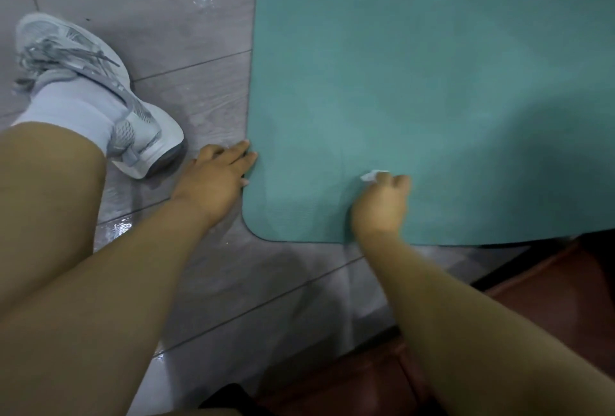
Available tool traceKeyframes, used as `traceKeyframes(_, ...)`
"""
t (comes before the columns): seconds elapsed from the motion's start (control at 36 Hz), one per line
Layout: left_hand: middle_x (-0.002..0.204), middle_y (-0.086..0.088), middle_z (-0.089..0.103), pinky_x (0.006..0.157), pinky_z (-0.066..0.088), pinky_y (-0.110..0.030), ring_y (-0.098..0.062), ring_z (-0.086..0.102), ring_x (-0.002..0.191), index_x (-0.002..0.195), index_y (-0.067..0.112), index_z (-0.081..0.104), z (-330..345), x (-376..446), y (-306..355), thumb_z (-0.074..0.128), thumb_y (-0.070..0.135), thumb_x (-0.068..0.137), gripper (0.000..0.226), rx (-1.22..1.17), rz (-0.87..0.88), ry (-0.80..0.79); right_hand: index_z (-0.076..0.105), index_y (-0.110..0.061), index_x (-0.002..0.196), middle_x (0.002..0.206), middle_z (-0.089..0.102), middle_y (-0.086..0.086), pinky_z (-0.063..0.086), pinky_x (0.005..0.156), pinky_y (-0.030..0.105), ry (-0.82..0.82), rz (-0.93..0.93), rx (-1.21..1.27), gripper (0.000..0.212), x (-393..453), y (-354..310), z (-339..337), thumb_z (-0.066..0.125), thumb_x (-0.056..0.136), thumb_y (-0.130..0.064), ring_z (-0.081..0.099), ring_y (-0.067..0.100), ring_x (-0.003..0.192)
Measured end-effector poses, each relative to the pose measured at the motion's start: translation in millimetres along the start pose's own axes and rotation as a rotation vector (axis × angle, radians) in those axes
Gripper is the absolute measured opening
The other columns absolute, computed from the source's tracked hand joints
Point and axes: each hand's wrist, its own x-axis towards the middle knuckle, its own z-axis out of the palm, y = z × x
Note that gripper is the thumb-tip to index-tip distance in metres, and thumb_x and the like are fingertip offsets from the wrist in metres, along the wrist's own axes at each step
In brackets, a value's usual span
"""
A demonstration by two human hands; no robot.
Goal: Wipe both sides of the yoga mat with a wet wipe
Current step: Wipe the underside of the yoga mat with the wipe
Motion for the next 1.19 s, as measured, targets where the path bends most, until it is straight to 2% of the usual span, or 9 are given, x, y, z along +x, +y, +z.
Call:
traceKeyframes(0.22,0.156,0.012,0.016,0.107,0.024,-0.032,-0.03,0.024,0.127,0.144,0.031,0.036,-17.5,-0.1,3.4,0.051,0.026,0.096,0.05,-0.032,-0.018,0.046,0.066,0.001,0.089,0.083,0.057,0.02,0.047,0.041,0.036,-0.188,-0.806,0.32,0.032,-45.9,-95.9,23.0,0.04,0.087,-0.017,0.056,0.034,0.058)
traceKeyframes(0.31,0.155,0.014,0.02,0.106,0.027,-0.034,-0.03,0.027,0.126,0.141,0.03,0.042,-17.2,3.6,1.3,0.051,0.025,0.096,0.046,-0.072,-0.011,0.063,0.062,-0.008,0.09,0.09,0.057,0.016,0.045,0.068,0.034,-0.239,-0.952,0.258,0.023,-15.5,-74.6,11.3,0.044,0.096,-0.022,0.052,0.029,0.079)
traceKeyframes(0.47,0.152,0.009,0.032,0.106,0.029,-0.039,-0.032,0.031,0.124,0.137,0.025,0.048,-12.7,6.7,0.4,0.051,0.023,0.096,0.041,-0.125,-0.002,0.124,0.066,-0.003,0.096,0.108,0.052,0.019,0.033,0.078,0.015,0.099,-0.115,0.209,0.017,53.2,9.3,-8.8,0.05,0.091,-0.005,0.056,0.032,0.093)
traceKeyframes(0.56,0.146,0.003,0.04,0.102,0.034,-0.044,-0.035,0.034,0.119,0.138,0.024,0.046,-15.4,10.8,8.4,0.051,0.025,0.095,0.043,-0.117,0.001,0.173,0.061,-0.001,0.109,0.116,0.047,0.018,0.03,0.076,0.015,0.119,0.027,0.192,0.025,41.2,2.2,-4.5,0.046,0.09,-0.001,0.053,0.028,0.1)
traceKeyframes(0.69,0.141,-0.008,0.032,0.099,0.032,-0.043,-0.035,0.029,0.12,0.143,0.026,0.039,-15.8,18.0,32.0,0.049,0.034,0.096,0.049,-0.018,-0.082,0.143,0.062,-0.004,0.085,0.092,0.058,0.016,0.046,0.082,0.037,-0.075,-0.569,0.308,0.024,-8.3,-31.3,19.3,0.041,0.089,-0.013,0.056,0.031,0.083)
traceKeyframes(0.78,0.138,-0.012,0.031,0.099,0.031,-0.044,-0.036,0.029,0.118,0.139,0.021,0.043,-13.8,21.9,42.5,0.051,0.032,0.094,0.047,-0.041,-0.128,0.156,0.058,-0.012,0.11,0.111,0.051,0.009,0.041,0.08,0.029,-0.276,-0.881,0.173,0.028,-1.1,-8.9,7.4,0.035,0.094,-0.015,0.049,0.025,0.091)
traceKeyframes(0.86,0.134,-0.018,0.036,0.097,0.033,-0.047,-0.039,0.033,0.115,0.132,0.013,0.051,-7.6,22.9,48.2,0.057,0.027,0.091,0.043,-0.038,-0.135,0.208,0.058,-0.013,0.113,0.112,0.053,0.001,0.035,0.081,0.027,-0.156,-0.721,0.112,0.024,39.2,41.6,-0.3,0.042,0.095,-0.014,0.052,0.022,0.1)
traceKeyframes(1.06,0.126,-0.027,0.049,0.09,0.041,-0.055,-0.047,0.043,0.109,0.102,-0.008,0.062,1.6,33.1,61.1,0.07,0.013,0.08,0.031,-0.045,-0.078,0.336,0.059,-0.007,0.118,0.125,0.048,0.017,0.035,0.087,0.025,0.129,0.273,0.119,0.029,92.9,139.9,-27.4,0.047,0.092,-0.013,0.049,0.032,0.109)
traceKeyframes(1.19,0.121,-0.033,0.052,0.091,0.042,-0.056,-0.052,0.05,0.106,0.102,-0.015,0.059,5.0,41.7,69.1,0.063,0.009,0.08,0.034,-0.061,-0.092,0.353,0.057,-0.02,0.081,0.097,0.063,0.011,0.041,0.081,0.027,0.151,0.241,0.355,0.021,72.9,81.3,-2.6,0.051,0.081,0.0,0.059,0.03,0.095)
